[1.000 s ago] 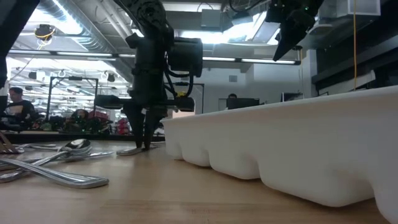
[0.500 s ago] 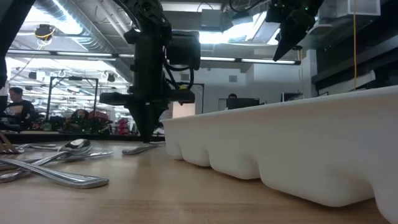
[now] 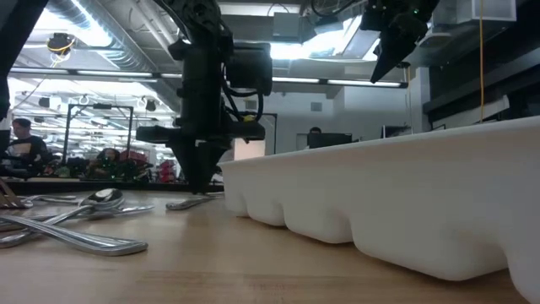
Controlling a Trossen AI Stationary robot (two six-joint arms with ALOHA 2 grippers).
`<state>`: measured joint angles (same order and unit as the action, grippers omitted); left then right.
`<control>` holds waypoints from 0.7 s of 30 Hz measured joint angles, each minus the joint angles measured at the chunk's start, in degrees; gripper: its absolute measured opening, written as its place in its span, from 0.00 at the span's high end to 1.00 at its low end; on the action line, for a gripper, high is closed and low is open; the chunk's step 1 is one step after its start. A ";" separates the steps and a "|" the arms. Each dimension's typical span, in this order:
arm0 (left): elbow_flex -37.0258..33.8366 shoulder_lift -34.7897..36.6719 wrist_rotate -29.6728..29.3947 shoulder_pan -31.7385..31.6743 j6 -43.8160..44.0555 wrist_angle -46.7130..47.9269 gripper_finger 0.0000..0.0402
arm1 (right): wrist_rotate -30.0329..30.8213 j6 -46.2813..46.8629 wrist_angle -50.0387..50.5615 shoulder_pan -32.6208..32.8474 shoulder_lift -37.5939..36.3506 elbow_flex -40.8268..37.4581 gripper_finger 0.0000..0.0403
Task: Sort silverware
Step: Put the silver table knife into the silverware tray
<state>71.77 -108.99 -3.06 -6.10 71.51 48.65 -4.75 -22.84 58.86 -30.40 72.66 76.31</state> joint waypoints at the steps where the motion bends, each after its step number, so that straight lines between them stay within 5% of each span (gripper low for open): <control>1: 0.00 0.00 -0.46 -0.19 0.40 0.06 0.84 | 0.00 0.00 -0.02 -0.01 0.00 0.00 0.96; 8: -0.77 -0.11 -1.19 -1.42 2.63 -0.91 0.74 | 0.00 0.01 -0.03 0.01 0.00 0.00 0.96; 21: -4.57 0.09 -0.33 -1.47 4.82 -5.74 0.75 | 0.00 -0.01 -0.34 0.01 0.00 0.00 0.96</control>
<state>67.20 -108.90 -3.39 -7.57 76.34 42.91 -4.75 -22.85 58.52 -30.39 72.66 76.31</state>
